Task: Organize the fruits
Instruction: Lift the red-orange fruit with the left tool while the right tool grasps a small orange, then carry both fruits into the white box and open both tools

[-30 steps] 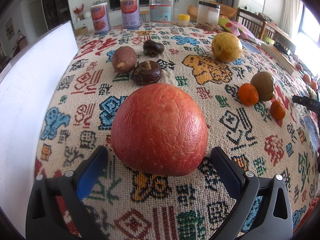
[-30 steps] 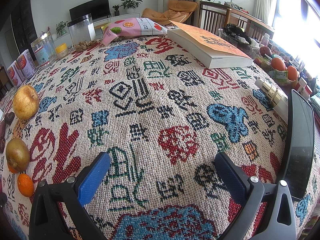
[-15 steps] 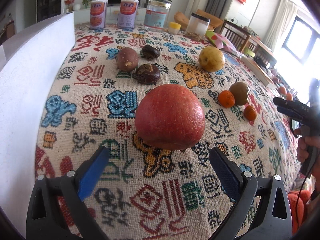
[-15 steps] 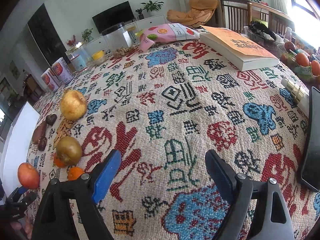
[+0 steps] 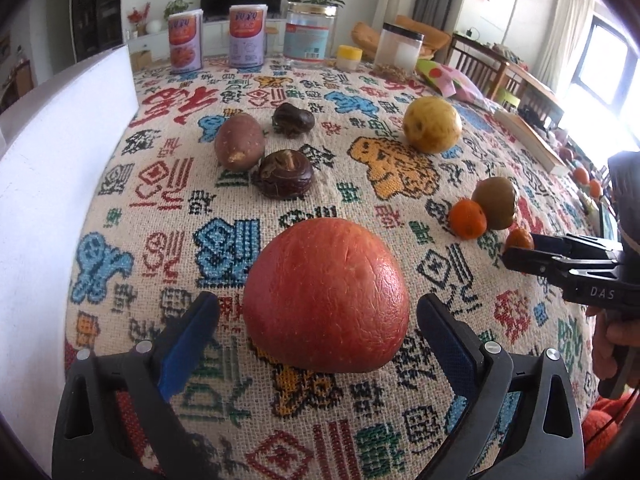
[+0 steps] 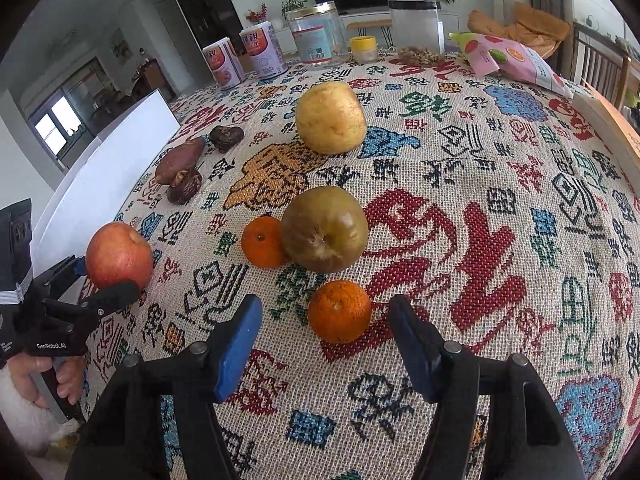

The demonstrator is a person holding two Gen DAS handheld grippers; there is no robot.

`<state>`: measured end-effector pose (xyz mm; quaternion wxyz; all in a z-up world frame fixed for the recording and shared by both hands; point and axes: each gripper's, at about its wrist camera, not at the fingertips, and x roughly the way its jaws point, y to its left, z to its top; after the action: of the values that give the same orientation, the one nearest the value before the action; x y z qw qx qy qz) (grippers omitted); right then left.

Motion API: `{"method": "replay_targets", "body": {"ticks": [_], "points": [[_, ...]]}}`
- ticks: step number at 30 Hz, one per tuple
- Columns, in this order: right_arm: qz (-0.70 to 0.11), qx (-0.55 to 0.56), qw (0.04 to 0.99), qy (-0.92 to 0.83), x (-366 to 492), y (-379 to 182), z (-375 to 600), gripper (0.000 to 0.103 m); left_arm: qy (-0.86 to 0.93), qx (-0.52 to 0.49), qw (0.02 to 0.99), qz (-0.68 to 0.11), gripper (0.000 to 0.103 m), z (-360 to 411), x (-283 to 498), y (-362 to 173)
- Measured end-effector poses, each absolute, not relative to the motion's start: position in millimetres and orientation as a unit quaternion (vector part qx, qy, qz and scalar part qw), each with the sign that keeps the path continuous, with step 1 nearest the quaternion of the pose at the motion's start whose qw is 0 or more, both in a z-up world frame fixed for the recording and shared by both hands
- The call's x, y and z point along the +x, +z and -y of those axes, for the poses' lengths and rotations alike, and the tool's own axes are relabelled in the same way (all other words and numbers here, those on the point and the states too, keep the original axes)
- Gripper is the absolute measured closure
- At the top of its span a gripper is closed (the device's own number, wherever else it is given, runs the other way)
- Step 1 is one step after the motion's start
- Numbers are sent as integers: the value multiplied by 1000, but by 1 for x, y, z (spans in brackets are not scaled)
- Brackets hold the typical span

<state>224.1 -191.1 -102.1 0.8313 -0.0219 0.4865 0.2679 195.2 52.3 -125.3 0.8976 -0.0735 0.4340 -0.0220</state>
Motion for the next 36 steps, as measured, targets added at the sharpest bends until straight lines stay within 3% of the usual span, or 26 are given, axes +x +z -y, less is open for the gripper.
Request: {"method": "replay_targets", "body": {"ticks": [1, 3, 8, 14, 23, 29, 36], "points": [[-492, -35, 830, 261, 225, -106, 186, 51, -32, -77, 897, -434, 33, -53, 195, -126], [-492, -45, 836, 240, 225, -105, 184, 73, -38, -89, 896, -433, 33, -58, 193, -125], [-479, -8, 844, 241, 205, -84, 202, 73, -41, -129, 900, -415, 34, -72, 161, -106], [-466, -7, 842, 271, 165, -47, 192, 73, -88, -213, 890, -393, 34, -90, 92, -47], [-433, -11, 784, 446, 96, 18, 47, 73, -11, -251, 905, -344, 34, -192, 1, 49], [-430, -49, 725, 536, 46, 27, -79, 73, 120, -229, 888, -381, 34, -273, -3, 12], [-458, -133, 694, 539, 18, -15, -169, 73, 196, -230, 846, -438, 33, -319, -1, -54]]}}
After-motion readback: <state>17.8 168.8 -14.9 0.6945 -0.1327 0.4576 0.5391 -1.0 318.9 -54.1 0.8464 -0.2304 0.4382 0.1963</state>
